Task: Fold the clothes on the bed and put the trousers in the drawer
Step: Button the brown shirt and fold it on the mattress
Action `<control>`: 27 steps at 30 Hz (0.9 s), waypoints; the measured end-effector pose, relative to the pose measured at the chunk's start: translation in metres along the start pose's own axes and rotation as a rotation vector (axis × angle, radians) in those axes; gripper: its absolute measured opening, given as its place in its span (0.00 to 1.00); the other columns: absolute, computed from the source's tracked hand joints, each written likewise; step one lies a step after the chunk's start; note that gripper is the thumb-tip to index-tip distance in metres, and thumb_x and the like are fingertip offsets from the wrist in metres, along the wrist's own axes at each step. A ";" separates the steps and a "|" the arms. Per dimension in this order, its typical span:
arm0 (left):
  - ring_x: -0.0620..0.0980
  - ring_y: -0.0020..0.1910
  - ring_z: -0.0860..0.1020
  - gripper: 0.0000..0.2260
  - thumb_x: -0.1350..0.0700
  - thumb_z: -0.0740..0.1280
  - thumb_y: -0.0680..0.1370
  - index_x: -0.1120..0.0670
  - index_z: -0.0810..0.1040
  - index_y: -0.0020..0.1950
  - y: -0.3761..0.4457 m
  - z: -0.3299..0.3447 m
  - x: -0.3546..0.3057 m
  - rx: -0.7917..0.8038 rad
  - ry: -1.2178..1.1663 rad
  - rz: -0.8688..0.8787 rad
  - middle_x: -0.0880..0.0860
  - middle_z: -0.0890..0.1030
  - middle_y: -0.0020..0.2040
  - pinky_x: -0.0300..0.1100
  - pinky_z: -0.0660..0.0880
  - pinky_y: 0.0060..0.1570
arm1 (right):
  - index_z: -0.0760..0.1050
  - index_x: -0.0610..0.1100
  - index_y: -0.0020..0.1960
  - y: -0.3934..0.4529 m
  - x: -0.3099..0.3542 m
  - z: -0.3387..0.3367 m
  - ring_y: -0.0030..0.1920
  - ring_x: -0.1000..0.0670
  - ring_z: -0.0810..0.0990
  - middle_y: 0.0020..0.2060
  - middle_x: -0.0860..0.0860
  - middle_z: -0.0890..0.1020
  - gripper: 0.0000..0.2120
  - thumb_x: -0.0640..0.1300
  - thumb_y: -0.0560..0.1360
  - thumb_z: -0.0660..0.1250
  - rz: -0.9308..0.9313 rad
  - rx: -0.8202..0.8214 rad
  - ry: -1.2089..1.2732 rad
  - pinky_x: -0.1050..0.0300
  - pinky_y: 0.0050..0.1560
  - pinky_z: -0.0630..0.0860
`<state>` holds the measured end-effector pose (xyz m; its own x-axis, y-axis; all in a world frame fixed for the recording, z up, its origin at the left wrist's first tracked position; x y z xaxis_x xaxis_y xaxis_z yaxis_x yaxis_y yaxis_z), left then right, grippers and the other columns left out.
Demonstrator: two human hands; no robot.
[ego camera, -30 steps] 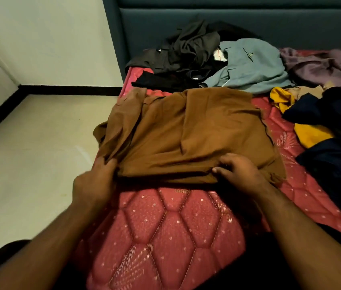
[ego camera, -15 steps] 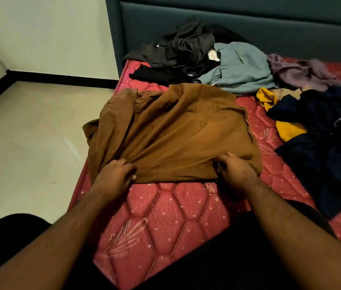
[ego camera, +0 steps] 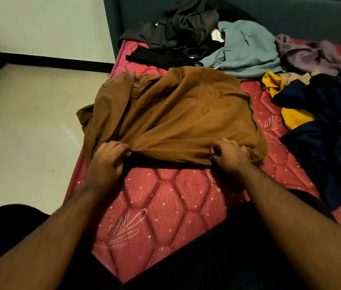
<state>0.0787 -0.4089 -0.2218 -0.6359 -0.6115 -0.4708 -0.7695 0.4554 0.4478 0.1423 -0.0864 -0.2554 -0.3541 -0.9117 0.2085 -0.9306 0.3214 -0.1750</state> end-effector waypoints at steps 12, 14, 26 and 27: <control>0.61 0.35 0.78 0.10 0.52 0.63 0.76 0.56 0.77 0.53 0.088 -0.078 -0.039 0.183 0.468 0.214 0.55 0.74 0.39 0.49 0.76 0.28 | 0.78 0.43 0.48 -0.054 0.059 -0.192 0.35 0.39 0.78 0.44 0.43 0.75 0.07 0.38 0.71 0.64 -0.431 -0.658 -0.131 0.54 0.28 0.67; 0.61 0.40 0.80 0.05 0.53 0.65 0.77 0.52 0.77 0.50 0.133 -0.120 -0.049 0.205 0.470 0.019 0.53 0.75 0.40 0.50 0.78 0.35 | 0.77 0.45 0.51 -0.048 0.066 -0.238 0.41 0.37 0.79 0.51 0.43 0.76 0.08 0.39 0.74 0.62 -0.371 -0.623 -0.101 0.51 0.33 0.70; 0.54 0.52 0.80 0.26 0.40 0.75 0.69 0.51 0.77 0.62 0.269 -0.339 -0.180 0.290 1.046 -0.170 0.53 0.81 0.56 0.44 0.74 0.47 | 0.76 0.32 0.58 -0.092 0.091 -0.466 0.24 0.48 0.81 0.28 0.42 0.82 0.11 0.33 0.78 0.62 0.065 -0.108 0.023 0.57 0.23 0.78; 0.52 0.47 0.80 0.28 0.41 0.78 0.66 0.52 0.79 0.61 0.274 -0.351 -0.176 0.353 0.997 -0.219 0.52 0.82 0.52 0.44 0.76 0.48 | 0.74 0.32 0.60 -0.101 0.098 -0.459 0.23 0.49 0.81 0.26 0.43 0.82 0.11 0.32 0.79 0.60 0.078 0.025 0.007 0.59 0.22 0.77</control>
<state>0.0008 -0.4037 0.2507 -0.2704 -0.8808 0.3886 -0.9357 0.3354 0.1092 0.1593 -0.0912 0.2241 -0.4264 -0.8821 0.2002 -0.8975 0.3850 -0.2153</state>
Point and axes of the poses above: each hand's wrist, its own y-axis towards the middle knuckle, its own z-axis out of the palm, x = y × z, the point moved 9 cm from there along y, towards the middle knuckle
